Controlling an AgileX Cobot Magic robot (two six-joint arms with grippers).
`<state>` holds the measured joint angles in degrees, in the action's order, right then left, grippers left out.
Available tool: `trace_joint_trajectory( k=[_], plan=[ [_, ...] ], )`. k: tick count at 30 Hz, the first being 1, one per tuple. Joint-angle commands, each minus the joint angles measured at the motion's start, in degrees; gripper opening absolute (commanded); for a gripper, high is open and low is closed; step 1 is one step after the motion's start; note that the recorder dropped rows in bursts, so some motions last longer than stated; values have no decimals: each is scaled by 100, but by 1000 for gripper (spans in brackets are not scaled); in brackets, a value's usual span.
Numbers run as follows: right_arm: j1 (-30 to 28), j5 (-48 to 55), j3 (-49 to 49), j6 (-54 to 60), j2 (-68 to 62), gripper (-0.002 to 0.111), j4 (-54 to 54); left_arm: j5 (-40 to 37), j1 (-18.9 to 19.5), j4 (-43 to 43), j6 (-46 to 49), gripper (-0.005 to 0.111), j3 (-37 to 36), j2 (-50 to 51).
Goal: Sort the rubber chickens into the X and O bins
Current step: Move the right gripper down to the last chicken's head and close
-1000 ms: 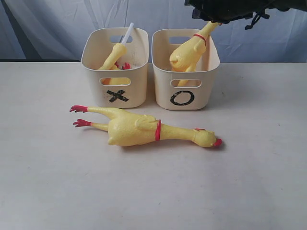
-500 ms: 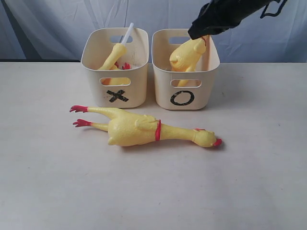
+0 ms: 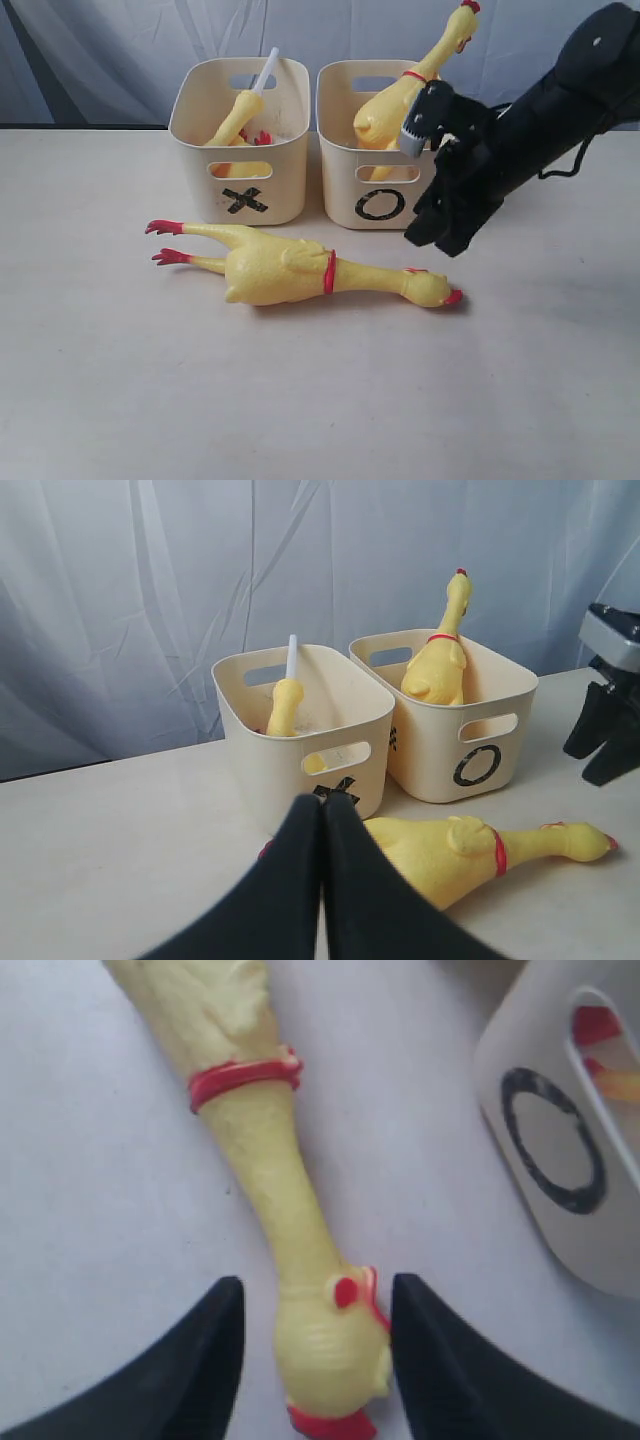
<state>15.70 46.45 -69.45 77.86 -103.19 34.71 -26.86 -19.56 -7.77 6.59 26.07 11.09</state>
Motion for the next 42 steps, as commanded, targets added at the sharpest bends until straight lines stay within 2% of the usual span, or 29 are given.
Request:
trace_joint_trajectory(
  k=[1,6,21,23,26,33,42],
  plan=[
    [388,-645,420,684,37,57,-20,-5,0,-19,3,0,-17,-46],
    [603,-990,458,760,-434,57,-93,-5,0,-19,3,0,-17,-46],
    [608,-1732,458,910,-1242,56,-106,-5,0,-19,3,0,-17,-46],
    [608,-1877,458,910,-1285,51,-106,-5,0,-19,3,0,-17,-46],
    [608,-1963,458,910,-1319,38,-106,-5,0,-19,3,0,-17,-46],
    [608,-1760,458,910,-1332,-1,-119,-5,0,-31,3,0,-17,-46],
    [608,-976,458,910,-1229,-1,-119,-5,0,-21,3,0,-17,-46]
  ],
)
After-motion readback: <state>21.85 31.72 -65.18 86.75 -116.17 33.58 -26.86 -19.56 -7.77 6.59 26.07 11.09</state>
